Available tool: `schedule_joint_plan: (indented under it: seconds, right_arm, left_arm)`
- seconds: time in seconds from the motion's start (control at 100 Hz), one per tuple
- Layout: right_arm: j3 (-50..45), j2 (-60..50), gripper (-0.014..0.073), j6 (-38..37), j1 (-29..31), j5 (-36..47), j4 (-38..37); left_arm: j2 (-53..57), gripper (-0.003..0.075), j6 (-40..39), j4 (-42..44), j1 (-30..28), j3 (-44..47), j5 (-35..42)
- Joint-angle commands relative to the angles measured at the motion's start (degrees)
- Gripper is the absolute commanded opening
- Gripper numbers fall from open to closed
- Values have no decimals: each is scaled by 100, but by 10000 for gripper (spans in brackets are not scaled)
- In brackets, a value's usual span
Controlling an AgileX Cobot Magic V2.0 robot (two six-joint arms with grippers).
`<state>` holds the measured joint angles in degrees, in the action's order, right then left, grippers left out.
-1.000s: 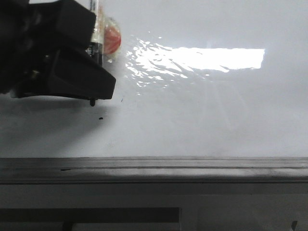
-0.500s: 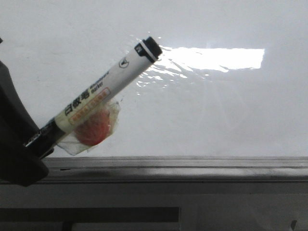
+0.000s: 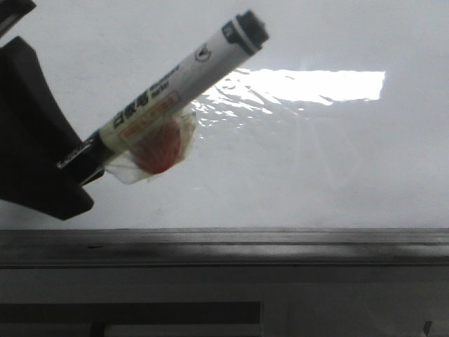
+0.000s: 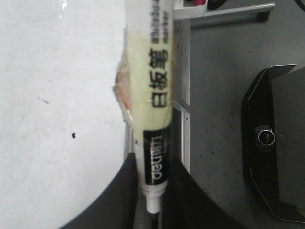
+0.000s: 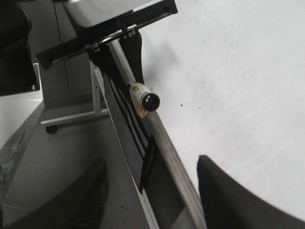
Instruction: Write number 6 on whiteboard
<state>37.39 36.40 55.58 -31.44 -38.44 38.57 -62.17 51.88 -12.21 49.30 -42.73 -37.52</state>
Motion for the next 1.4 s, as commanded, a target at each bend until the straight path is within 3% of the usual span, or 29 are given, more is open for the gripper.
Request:
schedule_joint_plan:
  seconds: [0.0,0.21,0.43,0.66,0.87,1.08,1.39]
  right_arm:
    - [269,412,379,59,-138,530,424]
    - [307,1095,379,231,-661,430,446]
    - [307,1284,434,253,-1070,1074,446]
    - [307,1341,440,253,-1096,957,729]
    - [307,1371,440,253,-1096,619,894]
    - [307,1381,442,583,-1123,606,883]
    - [285,1453,528,901,-1609,1113,658]
  left_arm:
    - [64,-19,37,-62,4,-297,322]
    - [64,-19,43,238,4,-376,322]
    - [38,-19,43,339,4,-376,309]
    - [-166,-19,468,339,4,-376,-147]
    - [-194,-19,508,339,4,-376,33]
    - [-194,-19,1146,352,4,-376,80]
    - [-194,-19,1224,352,4,-376,160]
